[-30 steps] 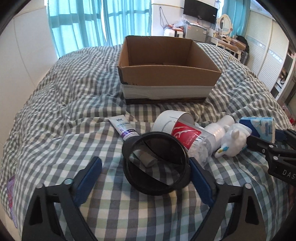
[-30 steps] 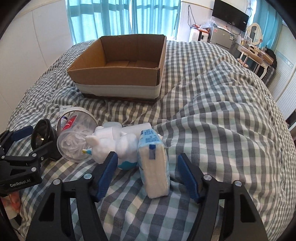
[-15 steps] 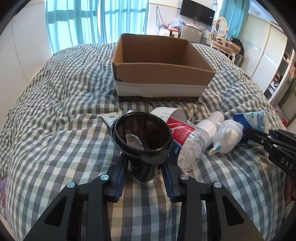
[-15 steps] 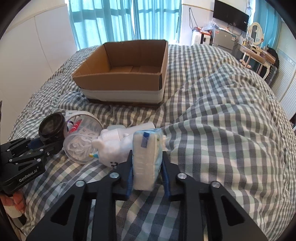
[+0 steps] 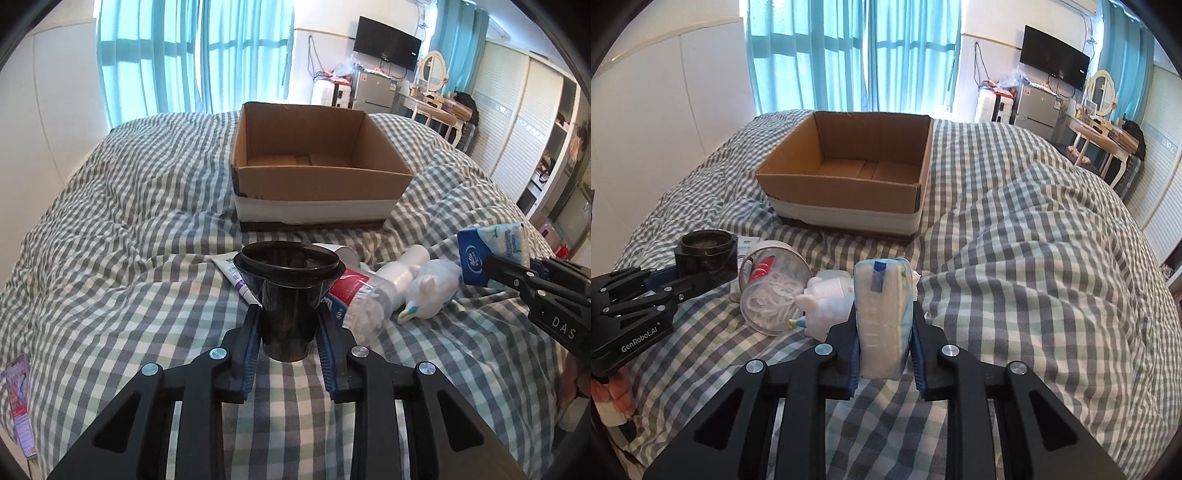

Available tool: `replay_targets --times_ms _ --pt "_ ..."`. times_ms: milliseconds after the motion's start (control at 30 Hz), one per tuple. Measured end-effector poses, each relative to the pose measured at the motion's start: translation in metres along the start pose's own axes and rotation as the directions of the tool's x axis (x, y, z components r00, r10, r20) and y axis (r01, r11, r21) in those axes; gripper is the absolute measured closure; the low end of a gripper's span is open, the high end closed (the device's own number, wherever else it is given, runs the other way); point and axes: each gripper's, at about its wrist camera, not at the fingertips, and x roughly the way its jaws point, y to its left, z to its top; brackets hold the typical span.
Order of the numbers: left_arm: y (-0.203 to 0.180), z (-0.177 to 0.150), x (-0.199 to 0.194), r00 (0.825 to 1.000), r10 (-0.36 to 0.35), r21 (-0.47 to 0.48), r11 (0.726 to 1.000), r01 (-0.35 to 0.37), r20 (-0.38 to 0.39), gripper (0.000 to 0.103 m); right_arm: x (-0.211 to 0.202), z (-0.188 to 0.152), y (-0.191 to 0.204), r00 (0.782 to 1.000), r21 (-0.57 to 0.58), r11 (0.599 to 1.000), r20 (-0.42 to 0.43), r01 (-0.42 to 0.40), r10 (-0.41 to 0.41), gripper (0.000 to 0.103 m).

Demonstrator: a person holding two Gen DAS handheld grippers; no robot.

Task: Organize objects
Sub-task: 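Carry the black lid and packet into the box and open both tools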

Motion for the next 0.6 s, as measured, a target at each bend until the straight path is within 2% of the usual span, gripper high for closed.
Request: replay_targets --times_ms 300,600 --pt "0.001 0.015 -0.02 0.998 -0.005 -0.011 1.0 0.005 0.056 0.075 -0.012 0.006 0.004 0.999 -0.026 1.0 0.035 -0.006 0.007 0.083" --pt "0.005 0.061 -0.038 0.992 -0.048 -0.016 0.999 0.051 0.115 0.075 -0.034 0.037 0.01 0.995 -0.094 0.995 0.098 -0.023 0.032 0.084"
